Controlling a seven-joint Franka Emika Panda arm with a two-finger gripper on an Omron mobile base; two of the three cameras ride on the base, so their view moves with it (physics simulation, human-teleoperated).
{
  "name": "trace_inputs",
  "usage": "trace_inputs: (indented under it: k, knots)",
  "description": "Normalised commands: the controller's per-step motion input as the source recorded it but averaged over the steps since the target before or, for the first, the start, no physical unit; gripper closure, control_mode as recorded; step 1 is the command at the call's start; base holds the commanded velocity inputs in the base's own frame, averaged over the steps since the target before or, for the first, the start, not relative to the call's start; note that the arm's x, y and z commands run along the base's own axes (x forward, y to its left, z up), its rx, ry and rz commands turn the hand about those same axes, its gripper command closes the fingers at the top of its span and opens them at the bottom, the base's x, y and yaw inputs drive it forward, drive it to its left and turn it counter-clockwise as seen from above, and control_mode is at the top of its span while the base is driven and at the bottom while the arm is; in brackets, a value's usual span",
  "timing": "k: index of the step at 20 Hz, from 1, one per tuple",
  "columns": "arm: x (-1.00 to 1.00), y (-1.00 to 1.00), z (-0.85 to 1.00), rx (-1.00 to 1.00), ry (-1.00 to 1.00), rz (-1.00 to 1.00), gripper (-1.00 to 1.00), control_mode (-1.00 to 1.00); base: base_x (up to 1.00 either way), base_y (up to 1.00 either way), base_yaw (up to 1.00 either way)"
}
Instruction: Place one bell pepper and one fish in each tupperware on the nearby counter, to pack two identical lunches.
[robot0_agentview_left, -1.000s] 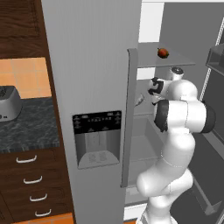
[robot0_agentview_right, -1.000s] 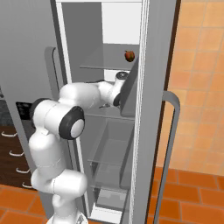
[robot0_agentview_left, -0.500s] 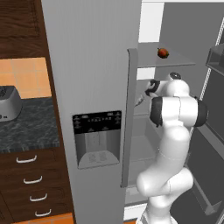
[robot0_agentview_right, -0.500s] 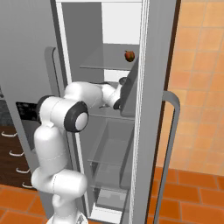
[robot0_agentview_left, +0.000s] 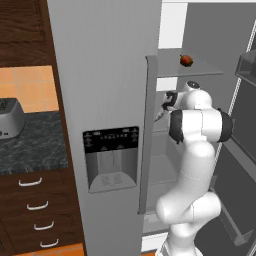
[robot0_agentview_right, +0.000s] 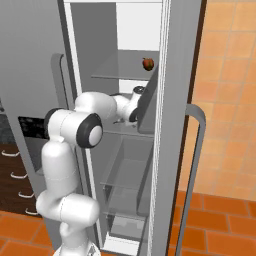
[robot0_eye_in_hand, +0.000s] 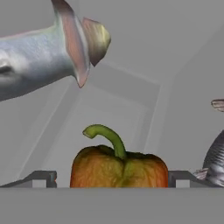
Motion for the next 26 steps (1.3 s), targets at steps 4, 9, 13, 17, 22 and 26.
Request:
trace_inputs:
  k: [4, 9, 13, 17, 22, 26]
  knots:
    - [0.0, 0.14, -0.35, 0.0, 0.07, 0.0, -1.0, -1.0, 0.0, 0.0, 0.0]
    - [0.0, 0.01, -0.02, 0.0, 0.0, 0.0, 1.0, -1.0, 0.0, 0.0, 0.0]
    - [-0.11, 0.01, 0.0, 0.0, 0.0, 0.0, 1.0, -1.0, 0.0, 0.0, 0.0]
    - [-0.61, 0.04, 0.0, 0.0, 0.0, -0.01, 1.0, -1.0, 0.0, 0.0, 0.0]
    - [-1.0, 0.46, 0.17, 0.0, -0.09, -0.07, 1.0, -1.0, 0.0, 0.0, 0.0]
    - [-0.98, 1.0, 0.4, 0.0, -0.09, -0.21, 1.0, -1.0, 0.0, 0.0, 0.0]
